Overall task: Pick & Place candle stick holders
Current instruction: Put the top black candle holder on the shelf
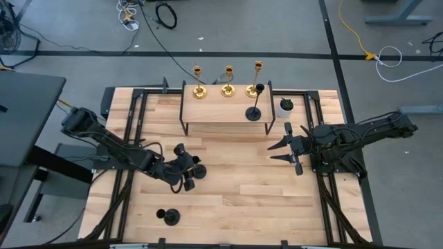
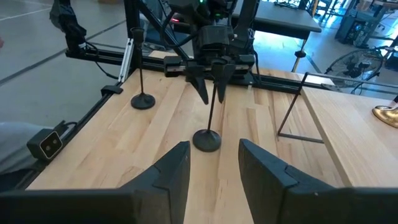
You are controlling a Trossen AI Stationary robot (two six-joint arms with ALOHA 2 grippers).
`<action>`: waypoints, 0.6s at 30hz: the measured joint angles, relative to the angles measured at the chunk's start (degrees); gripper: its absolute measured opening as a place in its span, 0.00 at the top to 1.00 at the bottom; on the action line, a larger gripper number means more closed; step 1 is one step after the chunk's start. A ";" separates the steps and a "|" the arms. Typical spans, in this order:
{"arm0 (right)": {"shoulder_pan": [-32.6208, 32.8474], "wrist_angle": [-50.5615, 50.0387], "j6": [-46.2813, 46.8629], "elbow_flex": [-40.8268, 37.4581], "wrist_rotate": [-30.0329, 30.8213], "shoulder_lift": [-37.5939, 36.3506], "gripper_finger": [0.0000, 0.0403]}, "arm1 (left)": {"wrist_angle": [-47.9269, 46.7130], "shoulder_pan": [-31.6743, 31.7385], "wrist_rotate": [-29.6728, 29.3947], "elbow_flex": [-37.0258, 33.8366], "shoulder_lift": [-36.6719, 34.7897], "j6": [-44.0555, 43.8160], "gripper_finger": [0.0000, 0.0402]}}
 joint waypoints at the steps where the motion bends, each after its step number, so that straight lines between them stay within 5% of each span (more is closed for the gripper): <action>1: 0.01 0.02 -0.19 0.00 0.00 0.00 0.67 | -0.01 0.00 0.00 0.00 0.00 0.00 0.69; 18: 0.00 0.00 -0.66 0.00 0.01 0.00 0.67 | -0.03 0.07 0.04 0.00 -0.04 -1.45 0.97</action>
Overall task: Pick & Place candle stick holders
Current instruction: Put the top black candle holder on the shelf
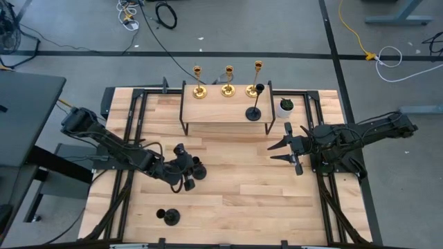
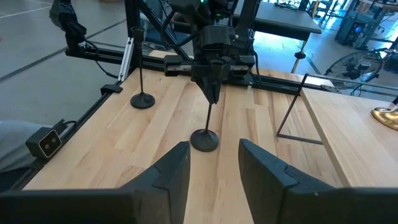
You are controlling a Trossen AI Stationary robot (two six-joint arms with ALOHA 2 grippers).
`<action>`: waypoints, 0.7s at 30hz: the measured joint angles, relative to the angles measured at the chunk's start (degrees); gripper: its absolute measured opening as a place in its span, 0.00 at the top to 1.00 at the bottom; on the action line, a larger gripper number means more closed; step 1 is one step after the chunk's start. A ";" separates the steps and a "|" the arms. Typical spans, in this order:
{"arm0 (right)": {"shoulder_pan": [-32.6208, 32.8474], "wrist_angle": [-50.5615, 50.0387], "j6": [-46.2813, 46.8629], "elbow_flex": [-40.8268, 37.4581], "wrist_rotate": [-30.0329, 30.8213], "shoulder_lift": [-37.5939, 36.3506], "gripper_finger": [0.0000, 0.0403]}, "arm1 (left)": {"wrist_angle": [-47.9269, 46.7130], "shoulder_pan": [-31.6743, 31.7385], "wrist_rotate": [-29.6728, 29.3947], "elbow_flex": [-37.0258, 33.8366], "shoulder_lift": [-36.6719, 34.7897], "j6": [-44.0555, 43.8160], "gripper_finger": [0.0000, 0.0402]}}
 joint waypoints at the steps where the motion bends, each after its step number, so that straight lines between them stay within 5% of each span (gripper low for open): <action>1: 0.00 0.00 0.00 0.00 -0.01 0.00 0.67 | -0.01 0.00 0.00 0.00 0.00 -0.10 0.97; 13: 0.01 0.00 -0.02 0.00 0.01 0.00 0.67 | 3.43 0.11 0.04 1.02 -0.24 0.20 0.97; 21: 0.01 -0.01 -0.02 0.01 0.01 -0.02 0.67 | -0.43 1.89 2.45 11.21 -1.30 9.04 0.97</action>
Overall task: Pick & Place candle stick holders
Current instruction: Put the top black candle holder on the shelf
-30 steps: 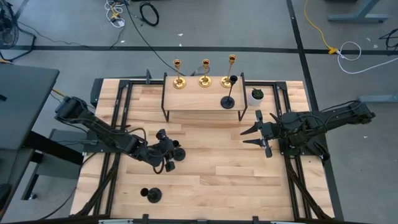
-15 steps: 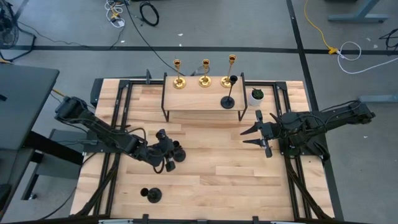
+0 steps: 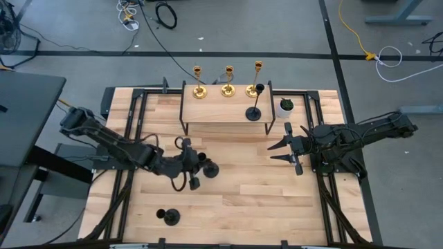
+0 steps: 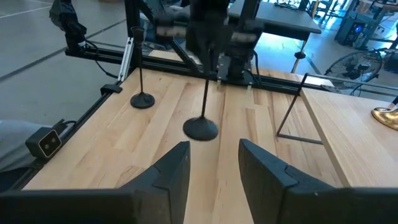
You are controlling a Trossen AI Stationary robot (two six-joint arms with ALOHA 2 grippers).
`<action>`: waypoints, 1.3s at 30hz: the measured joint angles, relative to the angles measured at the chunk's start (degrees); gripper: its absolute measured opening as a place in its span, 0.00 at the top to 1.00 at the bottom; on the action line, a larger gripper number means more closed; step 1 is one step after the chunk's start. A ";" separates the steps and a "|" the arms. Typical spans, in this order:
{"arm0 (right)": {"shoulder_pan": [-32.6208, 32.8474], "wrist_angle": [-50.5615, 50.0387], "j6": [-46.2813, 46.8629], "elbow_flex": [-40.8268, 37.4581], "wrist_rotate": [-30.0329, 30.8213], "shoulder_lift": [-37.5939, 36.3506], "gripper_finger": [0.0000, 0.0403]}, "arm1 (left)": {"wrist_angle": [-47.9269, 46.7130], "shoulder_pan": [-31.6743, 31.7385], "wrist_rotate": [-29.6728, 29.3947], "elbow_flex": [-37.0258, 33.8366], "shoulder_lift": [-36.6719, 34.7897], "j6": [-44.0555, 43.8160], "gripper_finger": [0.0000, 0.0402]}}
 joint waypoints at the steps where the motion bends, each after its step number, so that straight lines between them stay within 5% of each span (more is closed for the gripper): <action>1: -0.01 -0.02 0.00 -0.01 0.00 0.02 0.67 | -1.92 0.59 0.34 2.13 -0.06 0.43 0.97; 11: 0.00 -0.09 -0.02 0.01 0.00 0.02 0.67 | -21.22 9.84 3.58 18.38 -0.04 7.58 0.97; 27: 0.00 -0.44 -1.73 0.01 0.13 0.11 0.67 | -15.36 33.73 25.76 23.43 0.74 16.38 0.97; 39: -0.03 0.31 -3.01 0.08 0.13 1.37 0.67 | -6.60 42.68 36.70 23.46 5.75 15.28 0.97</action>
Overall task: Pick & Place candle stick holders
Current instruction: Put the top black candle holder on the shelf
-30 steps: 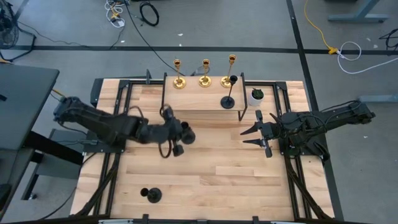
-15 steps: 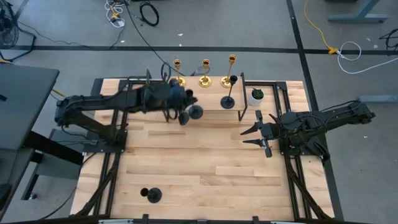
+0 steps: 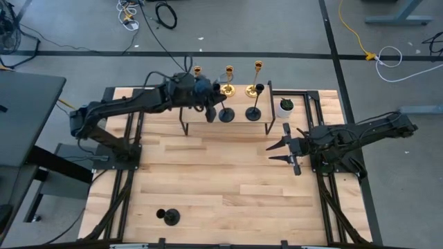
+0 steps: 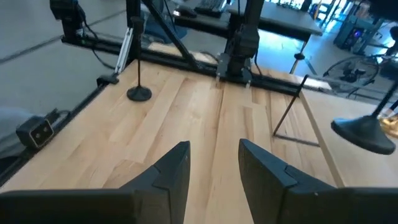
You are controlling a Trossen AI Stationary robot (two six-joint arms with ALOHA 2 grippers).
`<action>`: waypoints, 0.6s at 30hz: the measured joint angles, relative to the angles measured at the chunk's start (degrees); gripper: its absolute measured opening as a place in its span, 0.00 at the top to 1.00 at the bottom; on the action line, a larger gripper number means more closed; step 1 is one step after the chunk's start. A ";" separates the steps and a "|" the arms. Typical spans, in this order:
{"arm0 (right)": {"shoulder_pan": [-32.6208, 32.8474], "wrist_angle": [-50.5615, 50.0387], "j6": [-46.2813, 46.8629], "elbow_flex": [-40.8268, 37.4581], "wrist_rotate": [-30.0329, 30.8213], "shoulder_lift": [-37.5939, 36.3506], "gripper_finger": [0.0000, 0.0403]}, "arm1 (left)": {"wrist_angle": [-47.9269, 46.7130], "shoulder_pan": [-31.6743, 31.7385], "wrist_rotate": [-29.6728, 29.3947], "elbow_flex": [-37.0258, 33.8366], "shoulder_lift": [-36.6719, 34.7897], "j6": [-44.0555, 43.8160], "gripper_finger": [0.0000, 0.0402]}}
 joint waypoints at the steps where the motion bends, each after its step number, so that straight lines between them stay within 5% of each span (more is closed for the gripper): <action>1: 0.00 -0.32 -0.04 0.00 0.00 0.16 0.67 | 0.19 0.49 1.00 0.35 0.83 -0.06 0.97; 18: 0.00 1.03 -0.67 0.00 0.02 2.42 0.67 | -11.48 2.67 -0.16 15.47 15.16 2.77 0.97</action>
